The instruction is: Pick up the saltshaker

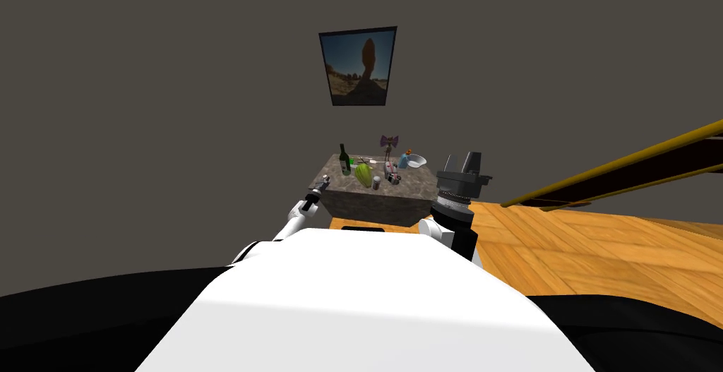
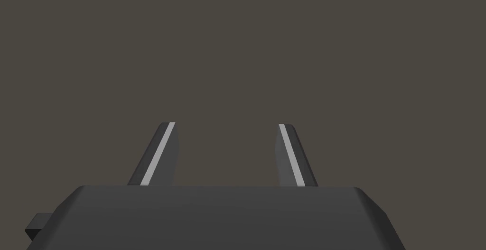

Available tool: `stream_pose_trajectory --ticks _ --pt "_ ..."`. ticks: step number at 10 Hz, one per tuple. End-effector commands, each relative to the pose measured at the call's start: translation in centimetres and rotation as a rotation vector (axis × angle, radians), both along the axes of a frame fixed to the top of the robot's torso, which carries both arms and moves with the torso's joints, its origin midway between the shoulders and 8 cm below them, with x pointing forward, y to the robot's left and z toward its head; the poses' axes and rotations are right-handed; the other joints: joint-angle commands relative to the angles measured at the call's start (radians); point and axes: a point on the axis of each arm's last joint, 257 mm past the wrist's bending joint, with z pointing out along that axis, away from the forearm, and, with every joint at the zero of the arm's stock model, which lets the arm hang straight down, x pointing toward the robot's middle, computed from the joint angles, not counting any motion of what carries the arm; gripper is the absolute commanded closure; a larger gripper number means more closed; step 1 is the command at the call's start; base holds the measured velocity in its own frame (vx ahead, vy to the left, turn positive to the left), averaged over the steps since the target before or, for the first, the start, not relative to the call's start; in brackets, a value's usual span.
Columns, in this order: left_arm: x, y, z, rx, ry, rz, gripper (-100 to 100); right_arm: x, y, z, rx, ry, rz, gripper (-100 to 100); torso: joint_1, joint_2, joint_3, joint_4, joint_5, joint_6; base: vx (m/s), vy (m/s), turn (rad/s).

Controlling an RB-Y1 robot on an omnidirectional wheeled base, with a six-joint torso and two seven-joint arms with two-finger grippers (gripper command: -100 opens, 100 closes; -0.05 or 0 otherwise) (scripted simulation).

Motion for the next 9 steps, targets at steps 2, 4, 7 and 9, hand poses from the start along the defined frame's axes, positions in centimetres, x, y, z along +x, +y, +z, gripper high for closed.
stream_pose_trajectory --ticks 2,4,7,9 --pt "-1.8 -0.3 -0.6 -0.008 0.004 0.011 100 0.0 0.0 0.0 0.000 0.000 0.000 0 -0.001 0.000 0.000 -0.001 0.000 0.000 0.019 0.016 -0.046" --pt "-3.2 -0.3 -0.9 -0.011 0.007 0.027 100 0.0 0.0 0.0 0.000 0.000 0.000 0 0.000 -0.001 -0.002 -0.003 0.002 0.000 0.035 0.033 -0.100" --pt "-5.1 -0.1 -1.2 -0.011 0.013 0.048 100 0.0 0.0 0.0 0.000 0.000 0.000 0 0.001 -0.004 -0.005 -0.007 0.005 0.001 0.022 0.028 -0.049" --pt "-6.6 0.1 -1.0 -0.008 0.012 0.070 100 0.0 0.0 0.0 0.000 0.000 0.000 0 0.001 -0.005 -0.006 -0.008 0.005 0.001 0.033 0.035 -0.106"
